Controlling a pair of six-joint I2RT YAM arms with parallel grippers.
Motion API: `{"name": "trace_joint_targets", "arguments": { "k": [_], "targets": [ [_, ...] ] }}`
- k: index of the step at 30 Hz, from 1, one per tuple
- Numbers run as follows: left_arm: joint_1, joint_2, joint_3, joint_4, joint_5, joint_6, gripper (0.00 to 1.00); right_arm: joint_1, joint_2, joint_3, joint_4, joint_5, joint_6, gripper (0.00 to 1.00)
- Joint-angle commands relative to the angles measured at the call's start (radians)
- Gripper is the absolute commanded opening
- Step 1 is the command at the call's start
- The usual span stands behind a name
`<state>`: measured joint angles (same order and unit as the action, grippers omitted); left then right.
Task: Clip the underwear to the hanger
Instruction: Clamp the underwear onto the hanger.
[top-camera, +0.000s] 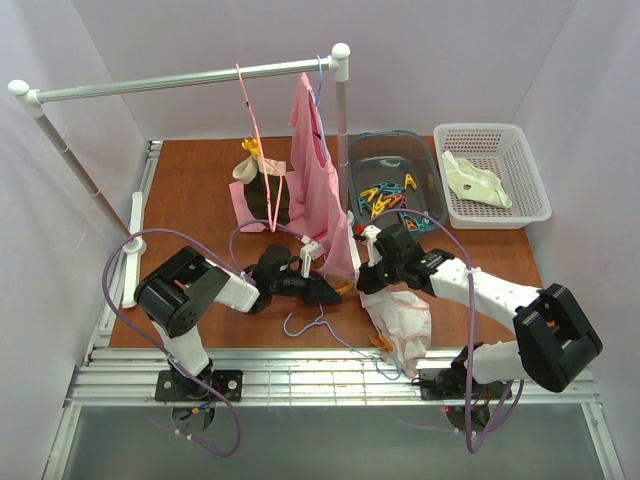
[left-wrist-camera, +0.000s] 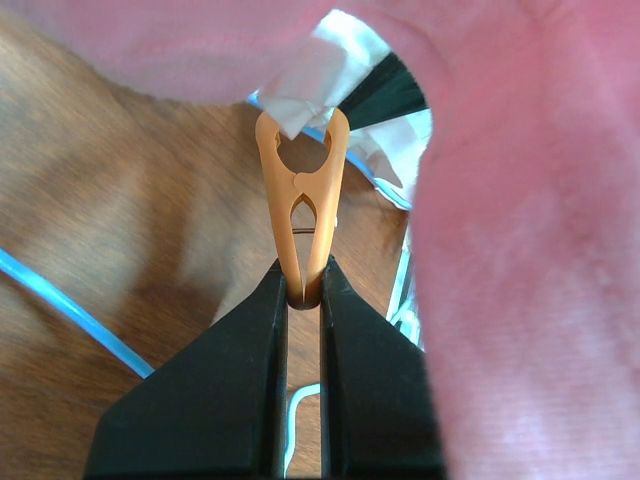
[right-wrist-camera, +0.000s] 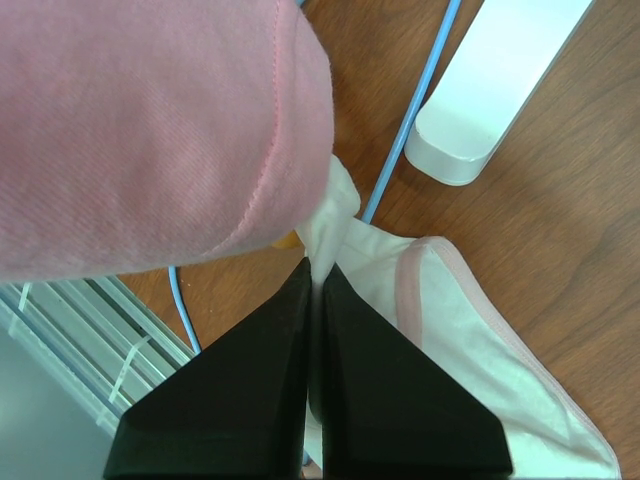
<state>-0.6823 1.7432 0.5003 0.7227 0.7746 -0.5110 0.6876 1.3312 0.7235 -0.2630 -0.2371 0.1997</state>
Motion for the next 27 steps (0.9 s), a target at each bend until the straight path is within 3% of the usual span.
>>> {"name": "trace_joint_targets", "arguments": {
  "k": [1, 27],
  "targets": [
    [0.006, 0.002, 0.018, 0.038, 0.025, 0.002, 0.0, -0.008, 0.013, 0.021, -0.005, -0.021, -0.022, 0.01],
    [0.015, 0.141, 0.072, 0.127, 0.1, -0.058, 0.0, -0.069, 0.106, 0.051, -0.015, -0.059, -0.075, 0.01]
  ]
}}
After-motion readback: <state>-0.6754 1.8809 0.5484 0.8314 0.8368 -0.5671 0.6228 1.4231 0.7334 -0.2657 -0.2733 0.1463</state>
